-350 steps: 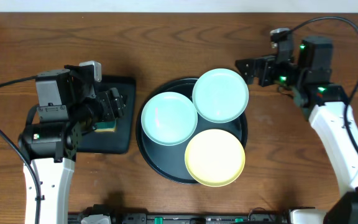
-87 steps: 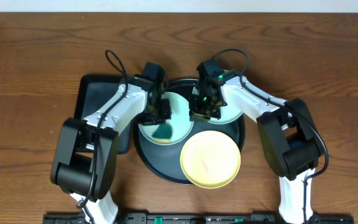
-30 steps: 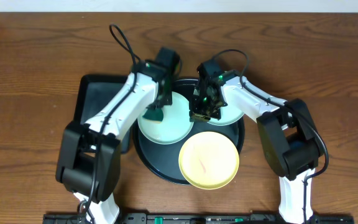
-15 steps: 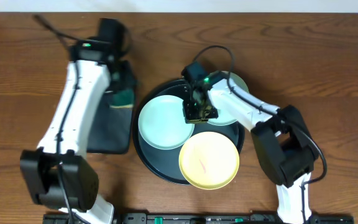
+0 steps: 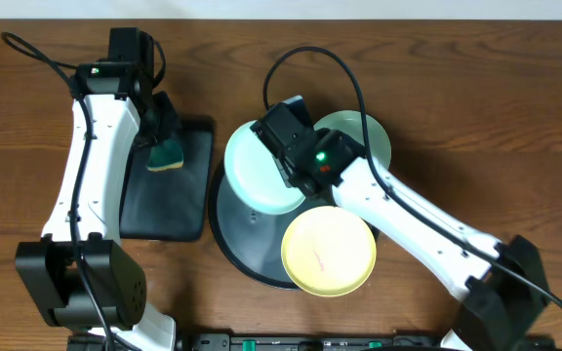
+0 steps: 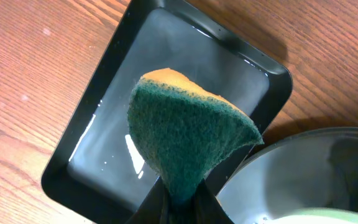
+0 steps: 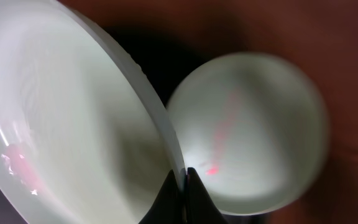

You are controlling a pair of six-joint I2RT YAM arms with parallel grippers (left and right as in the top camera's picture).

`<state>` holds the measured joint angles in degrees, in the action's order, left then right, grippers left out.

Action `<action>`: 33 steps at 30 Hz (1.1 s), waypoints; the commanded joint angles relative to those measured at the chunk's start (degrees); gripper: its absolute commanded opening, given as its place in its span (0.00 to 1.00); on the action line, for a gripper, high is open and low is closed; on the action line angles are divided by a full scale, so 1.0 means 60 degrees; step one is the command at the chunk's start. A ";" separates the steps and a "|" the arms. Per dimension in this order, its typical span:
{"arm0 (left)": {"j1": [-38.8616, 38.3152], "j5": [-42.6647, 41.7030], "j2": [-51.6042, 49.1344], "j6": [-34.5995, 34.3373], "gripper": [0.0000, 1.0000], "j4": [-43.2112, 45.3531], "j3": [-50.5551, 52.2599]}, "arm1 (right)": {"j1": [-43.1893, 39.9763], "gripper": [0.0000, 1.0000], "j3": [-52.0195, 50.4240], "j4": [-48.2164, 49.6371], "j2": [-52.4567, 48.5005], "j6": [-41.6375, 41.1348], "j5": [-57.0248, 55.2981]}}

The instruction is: Clean dirty plates on tray and stack at the side

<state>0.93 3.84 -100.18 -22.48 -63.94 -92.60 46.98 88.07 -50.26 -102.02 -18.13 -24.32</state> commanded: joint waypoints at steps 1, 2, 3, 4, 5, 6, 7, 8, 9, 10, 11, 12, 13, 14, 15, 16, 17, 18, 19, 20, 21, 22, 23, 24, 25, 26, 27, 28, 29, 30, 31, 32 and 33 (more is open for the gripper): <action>0.0022 0.0222 0.0095 0.0062 0.07 -0.0022 0.0004 | 0.0463 0.01 0.0178 0.0029 0.0539 0.0616 -0.2594; 0.0022 0.0222 0.0095 0.0062 0.07 -0.0022 0.0015 | 0.0590 0.01 0.0178 0.0033 0.0616 0.0616 -0.3111; 0.0022 0.0219 0.0095 0.0062 0.08 -0.0022 0.0033 | 0.0739 0.01 0.0178 0.0051 0.0678 0.0659 -0.3665; 0.0022 0.0222 0.0095 0.0058 0.07 -0.0022 0.0044 | 0.0874 0.01 0.0178 0.0076 0.0721 0.0765 -0.4084; 0.0022 0.0222 0.0095 0.0062 0.07 -0.0022 0.0055 | 0.1045 0.01 0.0178 0.0135 0.0743 0.0958 -0.4564; 0.0022 0.0222 0.0095 0.0062 0.07 -0.0022 0.0066 | 0.1177 0.01 0.0178 0.0178 0.0761 0.1122 -0.4907; 0.0022 0.0222 0.0095 0.0058 0.07 -0.0022 0.0073 | 0.1322 0.01 0.0178 0.0233 0.0765 0.1300 -0.5271; 0.0022 0.0222 0.0095 0.0062 0.08 -0.0022 0.0076 | 0.1461 0.01 0.0178 0.0291 0.0772 0.1475 -0.5643; 0.0022 0.0222 0.0095 0.0062 0.08 -0.0022 0.0076 | 0.1596 0.01 0.0178 0.0353 0.0772 0.1606 -0.6036; 0.0022 0.0222 0.0095 0.0058 0.07 -0.0022 0.0076 | 0.1723 0.01 0.0178 0.0419 0.0772 0.1727 -0.6433; 0.0022 0.0222 0.0095 0.0058 0.08 -0.0022 0.0076 | 0.1832 0.01 0.0178 0.0484 0.0772 0.1792 -0.6761; 0.0022 0.0222 0.0095 0.0062 0.07 -0.0022 0.0076 | 0.1963 0.01 0.0178 0.0561 0.0772 0.1832 -0.7173; 0.0022 0.0222 0.0095 0.0058 0.07 -0.0022 0.0076 | 0.2065 0.01 0.0178 0.0634 0.0772 0.1829 -0.7519; 0.0022 0.0222 0.0095 0.0058 0.07 -0.0022 0.0076 | 0.2222 0.01 0.0178 0.0747 0.0772 0.1832 -0.8025; 0.0022 0.0222 0.0095 0.0058 0.07 -0.0022 0.0076 | 0.2331 0.01 0.0178 0.0816 0.0772 0.1829 -0.8368; 0.0022 0.0219 0.0095 0.0062 0.07 -0.0022 0.0073 | 0.2506 0.01 0.0178 0.0936 0.0772 0.1832 -0.8921; 0.0022 0.0222 0.0095 0.0058 0.08 -0.0022 0.0076 | 0.2619 0.01 0.0178 0.1016 0.0772 0.1832 -0.9307; 0.0022 0.0219 0.0095 0.0058 0.07 -0.0022 0.0076 | 0.2714 0.01 0.0178 0.1104 0.0772 0.1832 -0.9635; 0.0022 0.0219 0.0095 0.0058 0.07 -0.0022 0.0076 | 0.2816 0.01 0.0178 0.1253 0.0772 0.1872 -1.0010; 0.0022 0.0219 0.0095 0.0058 0.07 -0.0022 0.0076 | 0.2896 0.01 0.0178 0.1428 0.0772 0.2025 -1.0262; 0.0022 0.0219 0.0095 0.0058 0.07 -0.0022 0.0076 | 0.2947 0.01 0.0178 0.1588 0.0772 0.2226 -1.0378; 0.0022 0.0219 0.0095 0.0058 0.07 -0.0022 0.0073 | 0.2980 0.01 0.0178 0.1752 0.0772 0.2448 -1.0386; 0.0022 0.0219 0.0095 0.0058 0.07 -0.0022 0.0076 | 0.2998 0.01 0.0178 0.1902 0.0772 0.2677 -1.0375; 0.0022 0.0219 0.0095 0.0058 0.07 -0.0022 0.0076 | 0.3002 0.01 0.0178 0.2036 0.0772 0.2834 -1.0375; 0.0022 0.0219 0.0095 0.0058 0.07 -0.0025 0.0076 | 0.3005 0.01 0.0178 0.2076 0.0772 0.2860 -1.0375; 0.0022 0.0219 0.0095 0.0058 0.07 -0.0029 0.0076 | 0.3005 0.01 0.0178 0.2084 0.0772 0.2860 -1.0371; 0.0022 0.0219 0.0095 0.0058 0.08 -0.0033 0.0076 | 0.3005 0.01 0.0178 0.2091 0.0772 0.2860 -1.0371; 0.0022 0.0219 0.0095 0.0058 0.07 -0.0047 0.0076 | 0.3005 0.01 0.0178 0.2084 0.0772 0.2860 -1.0346; 0.0022 0.0219 0.0095 0.0058 0.07 -0.0055 0.0076 | 0.2998 0.01 0.0178 0.2065 0.0772 0.2856 -1.0262; 0.0022 0.0219 0.0095 0.0058 0.07 -0.0058 0.0076 | 0.2987 0.01 0.0178 0.2040 0.0772 0.2856 -1.0109; 0.0022 0.0219 0.0095 0.0058 0.08 -0.0055 0.0076 | 0.2980 0.01 0.0178 0.2004 0.0772 0.2856 -0.9861; 0.0022 0.0219 0.0095 0.0058 0.07 -0.0055 0.0076 | 0.2976 0.01 0.0178 0.1960 0.0772 0.2852 -0.9559; 0.0022 0.0219 0.0095 0.0058 0.08 -0.0055 0.0076 | 0.2973 0.01 0.0178 0.1912 0.0772 0.2845 -0.9231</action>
<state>0.93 4.25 -100.18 -22.48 -64.10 -92.47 64.58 88.09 -38.39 -98.61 -1.83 -81.95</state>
